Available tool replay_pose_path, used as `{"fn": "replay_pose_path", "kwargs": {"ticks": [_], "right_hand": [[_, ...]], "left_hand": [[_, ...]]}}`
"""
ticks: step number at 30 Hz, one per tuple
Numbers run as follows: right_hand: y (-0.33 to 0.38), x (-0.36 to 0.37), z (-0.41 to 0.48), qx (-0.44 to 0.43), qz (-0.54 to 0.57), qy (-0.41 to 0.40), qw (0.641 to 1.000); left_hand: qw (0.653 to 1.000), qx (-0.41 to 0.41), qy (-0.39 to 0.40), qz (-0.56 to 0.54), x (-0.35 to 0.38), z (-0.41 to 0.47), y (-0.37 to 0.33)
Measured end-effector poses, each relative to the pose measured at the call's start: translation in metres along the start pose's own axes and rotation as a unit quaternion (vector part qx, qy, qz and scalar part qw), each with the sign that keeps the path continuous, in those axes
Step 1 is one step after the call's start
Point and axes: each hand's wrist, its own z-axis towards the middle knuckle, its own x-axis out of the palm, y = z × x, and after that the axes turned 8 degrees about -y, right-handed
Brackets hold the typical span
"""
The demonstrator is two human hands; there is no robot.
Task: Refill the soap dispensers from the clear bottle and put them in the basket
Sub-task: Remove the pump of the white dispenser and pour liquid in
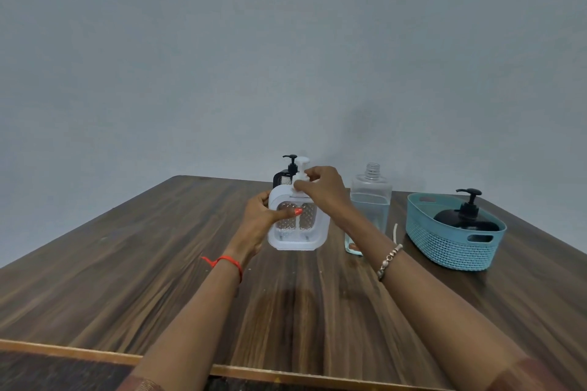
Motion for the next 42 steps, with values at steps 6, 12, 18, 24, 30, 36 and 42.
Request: {"fn": "replay_pose_path", "kwargs": {"ticks": [6,12,18,24,30,36,42], "right_hand": [[-0.004,0.006,0.001,-0.002,-0.051,0.006,0.999],[-0.001,-0.001,0.004,0.04,0.055,-0.003,0.998],[-0.002,-0.002,0.002,0.019,0.018,0.013,1.0],[0.0,-0.011,0.009,0.034,0.128,-0.012,0.991],[0.005,-0.022,0.018,0.034,0.213,-0.055,0.975],[0.0,-0.021,0.02,0.03,0.195,-0.088,0.976],[-0.004,-0.024,0.016,-0.063,0.197,-0.154,0.966]], "left_hand": [[1.0,0.0,-0.001,-0.003,0.001,0.0,0.002],[1.0,-0.004,-0.004,-0.008,0.001,0.0,0.001],[1.0,-0.001,-0.005,0.003,0.002,0.001,0.001],[1.0,-0.008,-0.006,0.002,0.001,0.001,0.003],[0.999,-0.03,-0.015,0.009,-0.005,0.001,0.007],[0.999,-0.031,-0.016,0.031,-0.007,0.002,0.011],[0.999,-0.029,-0.037,0.022,-0.013,0.002,0.018]]}}
